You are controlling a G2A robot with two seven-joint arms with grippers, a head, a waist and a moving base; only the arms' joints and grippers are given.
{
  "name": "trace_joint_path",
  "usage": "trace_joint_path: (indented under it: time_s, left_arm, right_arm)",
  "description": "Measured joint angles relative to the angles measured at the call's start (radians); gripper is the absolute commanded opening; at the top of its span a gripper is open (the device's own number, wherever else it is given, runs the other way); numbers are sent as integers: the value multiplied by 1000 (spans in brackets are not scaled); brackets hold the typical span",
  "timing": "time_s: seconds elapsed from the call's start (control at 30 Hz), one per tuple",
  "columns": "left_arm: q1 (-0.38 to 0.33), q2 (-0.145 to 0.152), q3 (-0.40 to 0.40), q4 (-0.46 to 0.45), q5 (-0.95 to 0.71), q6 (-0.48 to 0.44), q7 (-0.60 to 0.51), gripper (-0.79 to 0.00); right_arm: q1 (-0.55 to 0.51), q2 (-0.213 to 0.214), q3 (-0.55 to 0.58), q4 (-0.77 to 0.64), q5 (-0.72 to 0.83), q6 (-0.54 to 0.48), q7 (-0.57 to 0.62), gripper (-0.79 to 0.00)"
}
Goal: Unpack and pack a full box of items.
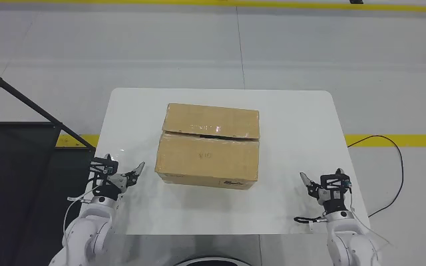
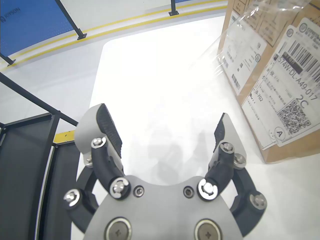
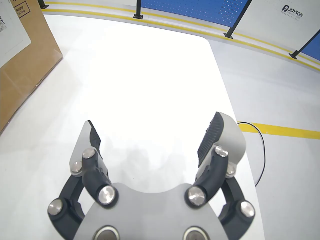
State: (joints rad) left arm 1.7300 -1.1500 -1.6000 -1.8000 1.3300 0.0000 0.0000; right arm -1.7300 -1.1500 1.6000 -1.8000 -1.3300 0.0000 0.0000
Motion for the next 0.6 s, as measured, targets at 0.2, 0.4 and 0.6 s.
trace_joint_path:
  time_s: [0.2, 0.4, 0.6]
  left_arm:
    - [0, 0, 0, 0, 0, 0, 0, 0]
    - [-11, -4, -12, 0, -48, -15, 15, 0]
    - [-3, -13, -54, -33, -259, -28, -8, 0]
  right_arm:
    - [0, 0, 0, 0, 0, 0, 0, 0]
    - [13, -5, 3, 3, 51, 16, 19, 0]
    - [44, -15, 19, -53, 264, -16, 48, 0]
